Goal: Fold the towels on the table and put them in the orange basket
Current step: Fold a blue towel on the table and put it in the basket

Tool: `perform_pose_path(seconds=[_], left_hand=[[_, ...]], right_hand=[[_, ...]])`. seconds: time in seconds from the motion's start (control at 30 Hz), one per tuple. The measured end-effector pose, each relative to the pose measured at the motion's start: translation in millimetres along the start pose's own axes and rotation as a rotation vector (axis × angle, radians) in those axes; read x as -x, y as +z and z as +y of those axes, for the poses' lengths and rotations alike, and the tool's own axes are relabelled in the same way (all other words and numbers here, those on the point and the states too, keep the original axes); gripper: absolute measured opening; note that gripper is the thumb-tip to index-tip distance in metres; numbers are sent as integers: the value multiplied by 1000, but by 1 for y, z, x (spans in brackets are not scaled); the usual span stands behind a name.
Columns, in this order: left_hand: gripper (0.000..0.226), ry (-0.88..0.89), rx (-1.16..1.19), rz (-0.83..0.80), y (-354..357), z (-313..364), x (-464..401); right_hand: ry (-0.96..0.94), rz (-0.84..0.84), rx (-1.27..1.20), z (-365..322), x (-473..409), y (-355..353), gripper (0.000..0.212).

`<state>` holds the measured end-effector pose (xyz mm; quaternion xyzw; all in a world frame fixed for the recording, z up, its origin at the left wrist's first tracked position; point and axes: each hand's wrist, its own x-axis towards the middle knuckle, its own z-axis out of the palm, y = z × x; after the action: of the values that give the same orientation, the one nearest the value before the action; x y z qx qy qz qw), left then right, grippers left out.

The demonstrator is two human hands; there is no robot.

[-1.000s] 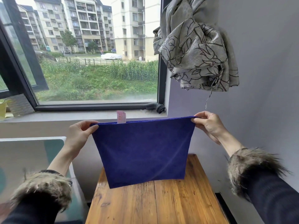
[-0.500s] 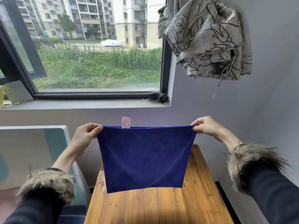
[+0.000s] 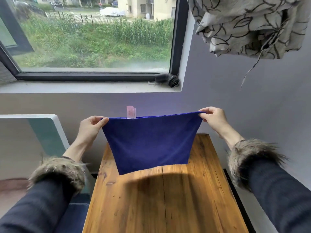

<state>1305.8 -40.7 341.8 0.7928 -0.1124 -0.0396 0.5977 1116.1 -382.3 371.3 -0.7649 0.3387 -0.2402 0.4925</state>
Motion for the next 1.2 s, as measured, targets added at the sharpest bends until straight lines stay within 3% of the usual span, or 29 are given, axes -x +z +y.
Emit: perform_pose_path(seconds=[0.23,0.3,0.5,0.63,0.83,1.0,1.2], left_hand=[[3,17,82,67,36,-11,-18],[11,44,127,81,40,-6,-18],[12,52,215,14,33,-13,13],[12,-62,168,-41,24,-47,61],[8,-321,-107,-347,18,-119,142],[8,-505,-169,-467,15,-167,192],[9,-537,-157,-438,18,-188,204]], right_hand=[[7,168,-74,32,-25,26,15],[-19,196,-90,32,-26,22,14],[1,145,-310,36,11,0,22],[135,7,-407,76,64,-10,22],[420,-119,-239,165,143,-17,11],[653,-250,-103,218,196,-19,13],[692,-245,-71,239,208,-14,15]])
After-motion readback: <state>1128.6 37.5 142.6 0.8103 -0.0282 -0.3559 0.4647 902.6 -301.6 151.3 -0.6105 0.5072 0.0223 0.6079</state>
